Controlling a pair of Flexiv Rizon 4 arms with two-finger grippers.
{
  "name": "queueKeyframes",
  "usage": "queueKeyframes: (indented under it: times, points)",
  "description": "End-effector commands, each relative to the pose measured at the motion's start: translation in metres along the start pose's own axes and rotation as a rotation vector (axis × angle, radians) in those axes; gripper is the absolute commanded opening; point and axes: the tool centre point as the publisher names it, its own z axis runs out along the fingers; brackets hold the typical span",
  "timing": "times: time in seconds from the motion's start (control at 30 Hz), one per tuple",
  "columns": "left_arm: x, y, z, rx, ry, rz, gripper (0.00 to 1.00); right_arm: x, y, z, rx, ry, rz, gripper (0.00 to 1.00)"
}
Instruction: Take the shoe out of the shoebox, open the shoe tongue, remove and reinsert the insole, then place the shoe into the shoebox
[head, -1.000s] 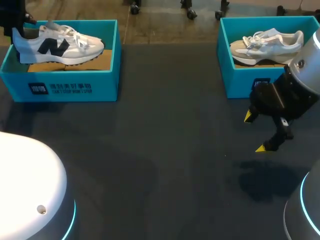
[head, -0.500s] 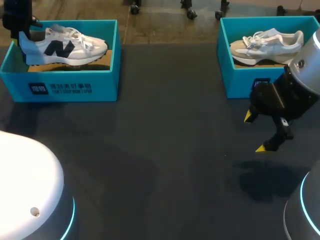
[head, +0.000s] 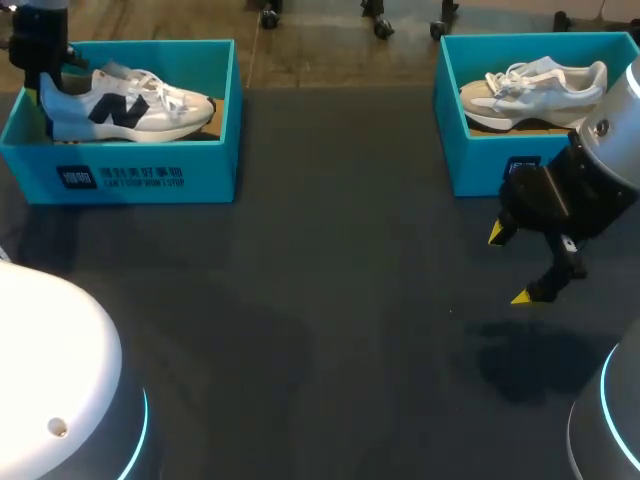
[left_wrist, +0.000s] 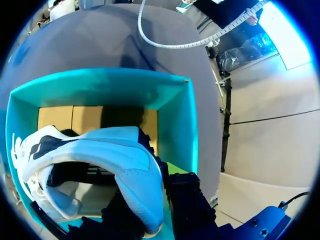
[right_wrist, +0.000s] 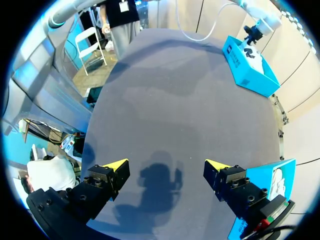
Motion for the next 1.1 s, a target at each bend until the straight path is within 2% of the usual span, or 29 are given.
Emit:
queueKeyframes:
  times: [0.03, 0.37, 1.1]
  points:
    - [0.002, -0.022, 0.003, -0.040, 0.001, 0.002, 0.00, -0.001, 0.000, 0.002, 0.001, 0.002, -0.001, 1.00]
    - [0.003, -0.046, 0.007, -0.060, -0.008, 0.005, 0.00, -0.001, 0.000, 0.002, 0.001, 0.002, -0.001, 1.00]
    - [-0.016, -0.033, 0.031, -0.033, -0.007, 0.028, 0.00, -0.001, 0.000, 0.002, 0.001, 0.002, -0.001, 1.00]
